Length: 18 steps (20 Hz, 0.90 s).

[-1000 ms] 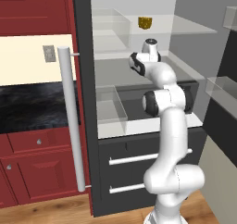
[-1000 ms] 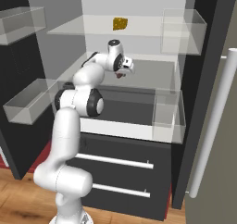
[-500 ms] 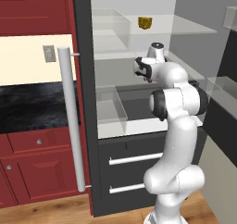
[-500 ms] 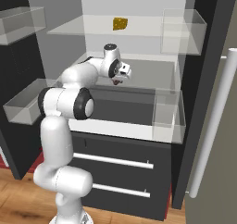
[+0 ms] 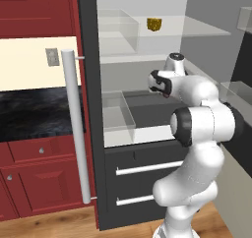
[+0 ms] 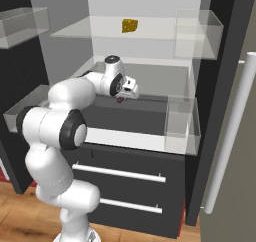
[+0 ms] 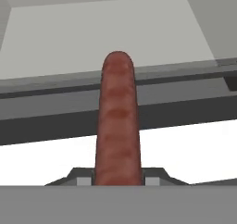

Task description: Retrieve the sausage and cheese from the fridge and place them on the cutting board on the counter.

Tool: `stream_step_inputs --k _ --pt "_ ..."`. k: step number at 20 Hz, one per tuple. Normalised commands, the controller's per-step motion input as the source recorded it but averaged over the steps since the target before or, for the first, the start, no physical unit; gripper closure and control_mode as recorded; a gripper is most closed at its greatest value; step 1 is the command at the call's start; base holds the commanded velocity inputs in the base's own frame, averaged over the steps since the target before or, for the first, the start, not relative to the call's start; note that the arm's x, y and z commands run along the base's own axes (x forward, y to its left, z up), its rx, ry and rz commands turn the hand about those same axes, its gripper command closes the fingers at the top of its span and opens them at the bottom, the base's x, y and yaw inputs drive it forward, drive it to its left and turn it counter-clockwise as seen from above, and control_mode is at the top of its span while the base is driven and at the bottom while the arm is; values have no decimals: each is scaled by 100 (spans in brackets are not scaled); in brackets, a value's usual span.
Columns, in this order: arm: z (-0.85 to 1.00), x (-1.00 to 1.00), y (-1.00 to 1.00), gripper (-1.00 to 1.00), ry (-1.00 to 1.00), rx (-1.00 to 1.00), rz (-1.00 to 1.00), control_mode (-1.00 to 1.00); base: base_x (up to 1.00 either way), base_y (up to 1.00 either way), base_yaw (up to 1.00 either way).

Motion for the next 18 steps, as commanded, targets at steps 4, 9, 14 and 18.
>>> stream_step_inputs --k 4,9,14,18 --pt "-8 -91 8 100 0 0 0 -100 0 0 0" --pt "-20 -85 8 100 0 0 0 -100 0 0 0" --pt "-19 -63 4 100 7 0 0 -100 0 0 0" --pt "-9 -51 0 100 5 0 0 -100 0 0 0"
